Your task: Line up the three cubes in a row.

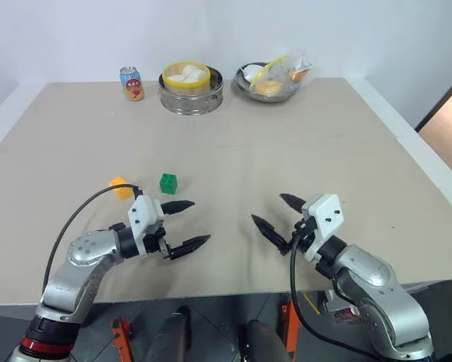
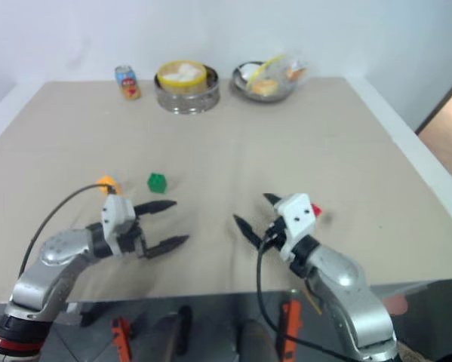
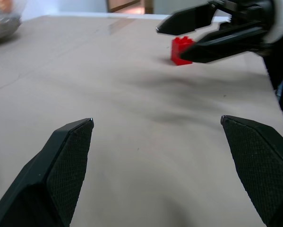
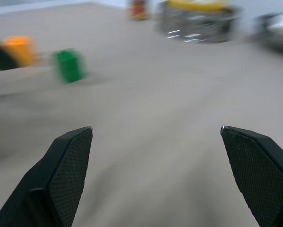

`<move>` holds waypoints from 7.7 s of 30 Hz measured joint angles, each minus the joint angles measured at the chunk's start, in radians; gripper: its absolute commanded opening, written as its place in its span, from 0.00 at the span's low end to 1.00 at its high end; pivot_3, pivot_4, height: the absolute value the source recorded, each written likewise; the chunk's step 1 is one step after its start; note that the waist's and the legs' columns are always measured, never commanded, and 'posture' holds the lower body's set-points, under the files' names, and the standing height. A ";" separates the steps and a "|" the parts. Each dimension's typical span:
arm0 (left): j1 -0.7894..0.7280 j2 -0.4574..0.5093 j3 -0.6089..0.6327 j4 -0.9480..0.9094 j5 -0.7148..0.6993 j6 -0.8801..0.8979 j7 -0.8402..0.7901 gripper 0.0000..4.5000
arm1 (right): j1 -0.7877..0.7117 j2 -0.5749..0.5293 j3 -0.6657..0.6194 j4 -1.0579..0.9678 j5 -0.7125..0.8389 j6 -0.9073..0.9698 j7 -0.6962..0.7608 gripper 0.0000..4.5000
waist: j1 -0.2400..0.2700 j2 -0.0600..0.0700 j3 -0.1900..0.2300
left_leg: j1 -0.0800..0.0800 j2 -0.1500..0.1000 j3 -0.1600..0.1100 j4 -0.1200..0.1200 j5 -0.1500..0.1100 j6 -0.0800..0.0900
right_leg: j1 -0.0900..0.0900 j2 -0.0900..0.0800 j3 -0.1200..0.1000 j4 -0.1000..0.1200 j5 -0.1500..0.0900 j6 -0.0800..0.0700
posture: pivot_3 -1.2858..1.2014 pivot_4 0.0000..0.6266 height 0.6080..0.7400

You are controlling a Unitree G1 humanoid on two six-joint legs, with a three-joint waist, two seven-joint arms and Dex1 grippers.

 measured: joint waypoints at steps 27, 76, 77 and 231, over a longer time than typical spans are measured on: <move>-0.103 -0.018 -0.056 0.073 -0.001 0.020 -0.082 0.99 | 0.065 0.282 -0.085 0.051 -0.256 0.102 -0.368 1.00 | -0.001 0.000 -0.001 | 0.000 0.004 0.008 0.000 0.000 0.000 | 0.000 0.007 0.001 0.000 0.003 -0.001 | 0.52 0.24 1.00; 0.026 0.057 0.044 0.081 0.002 -0.080 -0.084 1.00 | -0.178 0.082 0.187 0.099 -0.074 0.225 0.064 0.41 | -0.002 0.000 -0.001 | 0.000 0.023 0.026 0.000 0.000 0.000 | -0.003 0.008 0.000 -0.003 0.006 -0.006 | 0.52 0.24 1.00; 0.031 0.058 0.045 0.081 0.002 -0.081 -0.085 1.00 | -0.184 0.075 0.197 0.108 -0.071 0.223 0.079 0.41 | -0.002 0.000 -0.001 | 0.000 0.024 0.027 0.000 0.000 0.000 | -0.003 0.008 0.000 -0.003 0.006 -0.006 | 0.52 0.24 1.00; -0.528 -0.149 -0.145 0.850 0.265 -0.335 -0.350 0.29 | -0.408 -0.187 0.177 0.117 0.203 0.130 0.494 1.00 | 0.006 -0.001 0.000 | -0.008 0.043 0.049 0.013 -0.004 0.001 | -0.001 0.008 -0.025 -0.018 0.025 -0.002 | 0.52 0.24 1.00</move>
